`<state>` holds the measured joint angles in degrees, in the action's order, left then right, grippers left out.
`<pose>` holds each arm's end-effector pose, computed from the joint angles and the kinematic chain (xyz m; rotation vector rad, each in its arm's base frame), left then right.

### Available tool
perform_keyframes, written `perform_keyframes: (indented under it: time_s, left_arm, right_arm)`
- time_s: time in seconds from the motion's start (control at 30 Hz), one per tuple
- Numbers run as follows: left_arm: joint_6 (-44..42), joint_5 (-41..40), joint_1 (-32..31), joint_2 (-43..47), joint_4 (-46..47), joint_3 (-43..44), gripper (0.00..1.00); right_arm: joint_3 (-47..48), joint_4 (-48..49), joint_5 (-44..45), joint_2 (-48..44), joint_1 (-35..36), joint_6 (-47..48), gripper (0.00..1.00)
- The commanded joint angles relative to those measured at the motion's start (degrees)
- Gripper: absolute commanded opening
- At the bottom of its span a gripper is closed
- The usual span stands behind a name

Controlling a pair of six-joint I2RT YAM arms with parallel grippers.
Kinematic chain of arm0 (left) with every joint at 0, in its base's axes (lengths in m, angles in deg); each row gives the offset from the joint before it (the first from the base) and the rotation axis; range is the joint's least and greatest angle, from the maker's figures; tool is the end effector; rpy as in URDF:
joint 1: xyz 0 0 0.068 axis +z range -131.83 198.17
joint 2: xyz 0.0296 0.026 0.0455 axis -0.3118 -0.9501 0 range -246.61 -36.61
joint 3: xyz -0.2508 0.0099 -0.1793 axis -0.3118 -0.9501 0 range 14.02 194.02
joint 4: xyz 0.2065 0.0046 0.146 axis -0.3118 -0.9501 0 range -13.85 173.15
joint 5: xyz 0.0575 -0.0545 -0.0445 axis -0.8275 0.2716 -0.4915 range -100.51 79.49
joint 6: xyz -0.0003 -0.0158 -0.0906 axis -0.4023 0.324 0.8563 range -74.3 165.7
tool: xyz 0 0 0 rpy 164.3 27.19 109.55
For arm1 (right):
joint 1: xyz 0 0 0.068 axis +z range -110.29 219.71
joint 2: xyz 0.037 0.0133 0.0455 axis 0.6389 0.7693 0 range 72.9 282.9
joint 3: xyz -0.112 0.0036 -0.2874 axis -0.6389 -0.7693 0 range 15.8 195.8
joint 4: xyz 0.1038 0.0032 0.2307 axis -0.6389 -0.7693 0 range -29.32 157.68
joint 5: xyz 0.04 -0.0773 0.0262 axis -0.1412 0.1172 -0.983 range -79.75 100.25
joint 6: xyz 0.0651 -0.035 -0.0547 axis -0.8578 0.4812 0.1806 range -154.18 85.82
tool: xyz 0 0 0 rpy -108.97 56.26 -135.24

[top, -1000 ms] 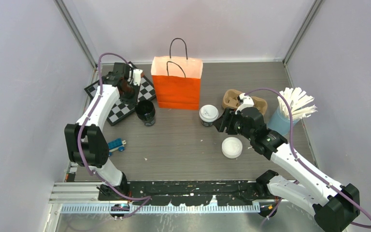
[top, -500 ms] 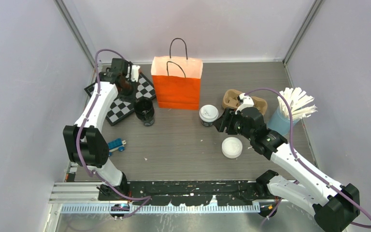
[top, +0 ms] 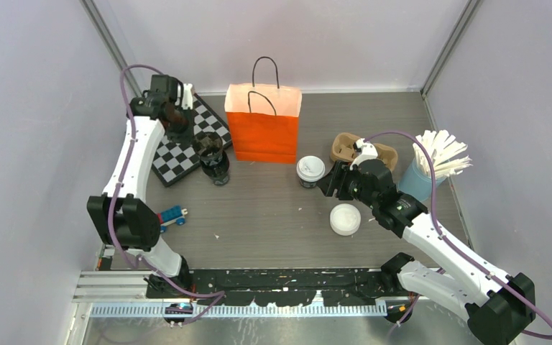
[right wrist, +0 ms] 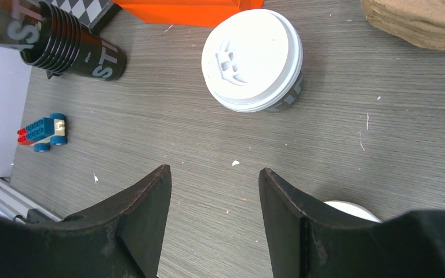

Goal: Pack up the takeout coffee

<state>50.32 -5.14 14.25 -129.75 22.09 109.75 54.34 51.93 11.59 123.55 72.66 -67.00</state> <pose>0.3498 -0.0317 0.3512 0.0183 2.5945 -0.1760 0.1782 0.1131 0.2821 0.0126 2.1283 0.6754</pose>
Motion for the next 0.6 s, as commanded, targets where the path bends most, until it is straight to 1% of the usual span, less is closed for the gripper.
perform_keyframes:
  time_s: [0.0,0.1,0.13,0.2,0.3,0.47,0.57]
  left_arm:
    - [3.79,-0.57,0.1,6.88,-3.65,5.79,0.0]
    - [4.84,0.94,0.14,9.93,-5.13,7.87,0.0]
    - [5.17,2.74,0.13,11.12,-5.54,7.85,0.0]
    - [6.02,7.09,0.0,13.73,-5.31,6.13,0.0]
    - [7.48,14.17,-0.7,18.3,-2.91,0.72,0.0]
    - [9.14,14.89,-8.38,24.37,-1.01,-10.54,0.0]
    - [11.47,12.26,-15.41,27.36,1.25,-17.64,0.0]
  right_arm:
    - [0.9,0.99,-0.53,0.11,0.2,1.0,0.62]
    - [0.72,1.24,-0.43,0.27,0.24,0.96,0.62]
    - [0.77,1.15,-0.2,0.43,0.24,0.75,0.62]
    - [1.35,0.24,0.53,0.57,0.22,-0.85,0.62]
    - [2.64,-3.33,1.18,-0.27,0.26,-5.45,0.6]
    - [6.07,-16.79,7.56,-3.82,0.22,-9.5,0.59]
    - [7.28,-24.06,11.99,-6.43,0.27,-12.32,0.59]
